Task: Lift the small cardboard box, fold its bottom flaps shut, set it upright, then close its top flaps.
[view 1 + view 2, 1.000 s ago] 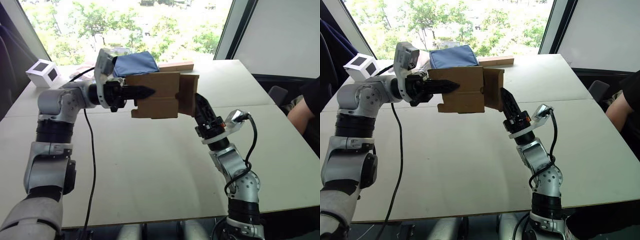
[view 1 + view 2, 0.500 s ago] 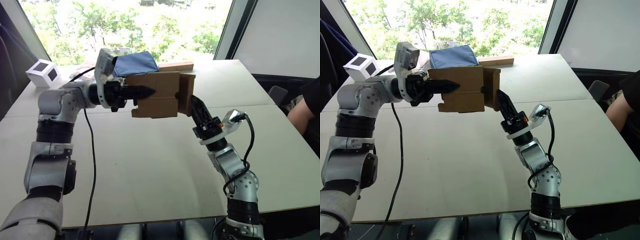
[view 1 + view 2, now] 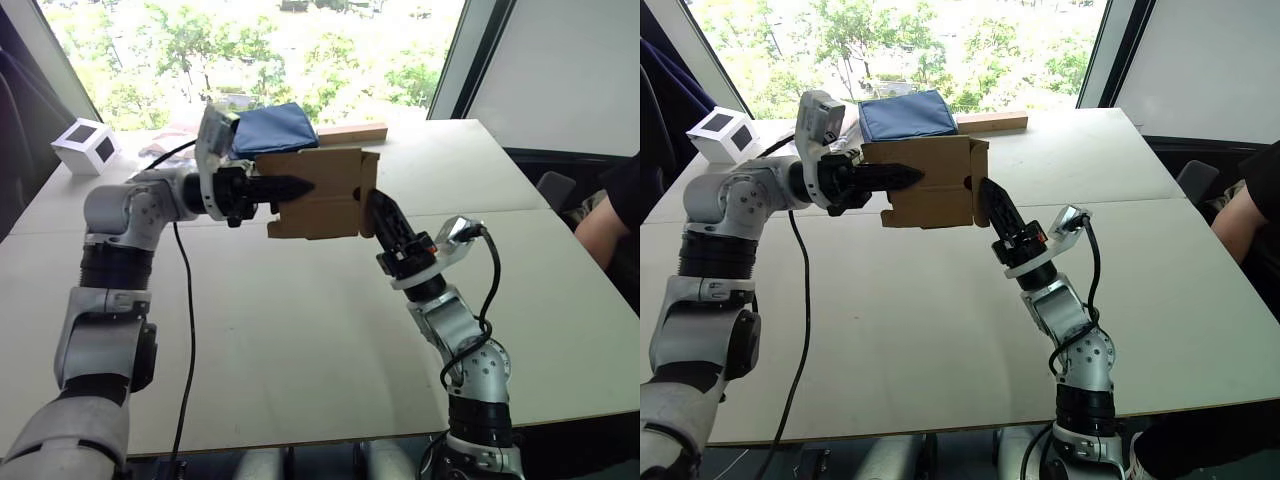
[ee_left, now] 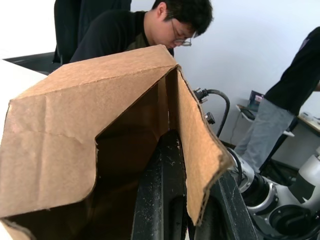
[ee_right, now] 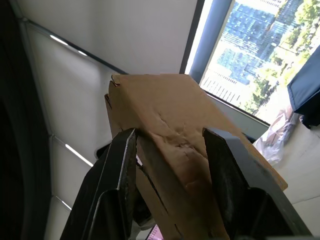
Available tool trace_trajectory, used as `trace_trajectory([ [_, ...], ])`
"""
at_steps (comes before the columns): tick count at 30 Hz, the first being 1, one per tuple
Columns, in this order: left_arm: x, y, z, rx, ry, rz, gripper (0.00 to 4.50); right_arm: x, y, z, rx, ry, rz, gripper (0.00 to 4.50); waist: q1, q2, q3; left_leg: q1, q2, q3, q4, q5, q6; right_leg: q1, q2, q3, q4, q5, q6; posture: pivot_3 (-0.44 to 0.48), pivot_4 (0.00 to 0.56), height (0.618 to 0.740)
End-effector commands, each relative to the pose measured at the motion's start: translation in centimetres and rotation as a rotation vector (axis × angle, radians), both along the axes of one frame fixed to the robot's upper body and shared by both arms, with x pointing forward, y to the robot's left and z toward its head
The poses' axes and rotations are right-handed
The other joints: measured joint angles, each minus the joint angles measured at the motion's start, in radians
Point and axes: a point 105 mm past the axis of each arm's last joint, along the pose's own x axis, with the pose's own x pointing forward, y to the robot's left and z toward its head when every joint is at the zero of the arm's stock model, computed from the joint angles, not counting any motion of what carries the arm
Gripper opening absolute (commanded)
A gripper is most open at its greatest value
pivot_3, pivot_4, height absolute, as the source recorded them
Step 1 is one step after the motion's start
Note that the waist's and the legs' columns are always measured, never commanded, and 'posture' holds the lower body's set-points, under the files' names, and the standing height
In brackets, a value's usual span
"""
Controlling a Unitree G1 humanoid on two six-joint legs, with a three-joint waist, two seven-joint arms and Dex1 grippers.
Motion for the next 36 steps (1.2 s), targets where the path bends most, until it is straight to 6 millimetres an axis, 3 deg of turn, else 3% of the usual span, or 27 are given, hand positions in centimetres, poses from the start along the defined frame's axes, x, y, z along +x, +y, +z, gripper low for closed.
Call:
trace_trajectory([
  [1,-0.6,0.0,1.3,-0.035,-0.067,-0.013,0.00,-0.6,0.6,1.4,0.010,-0.055,0.015,2.10,0.000,0.000,0.000,0.000,0.000,0.000,0.000,0.000,0.000,0.000,0.000,0.000,0.000,0.000,0.000,0.000,0.150,0.737],
  [15,-0.6,0.0,1.3,-0.046,-0.072,-0.001,0.00,0.4,0.0,1.4,0.047,-0.018,-0.031,2.10,0.000,0.000,0.000,0.000,0.000,0.000,0.000,0.000,0.000,0.000,0.000,0.000,0.000,0.000,0.000,0.000,0.150,0.737],
  [36,-0.3,-0.5,1.0,-0.054,-0.078,0.021,0.00,-0.4,2.3,2.1,0.042,-0.044,0.042,2.10,0.000,0.000,0.000,0.000,0.000,0.000,0.000,0.000,0.000,0.000,0.000,0.000,0.000,0.000,0.000,0.000,0.150,0.737],
])
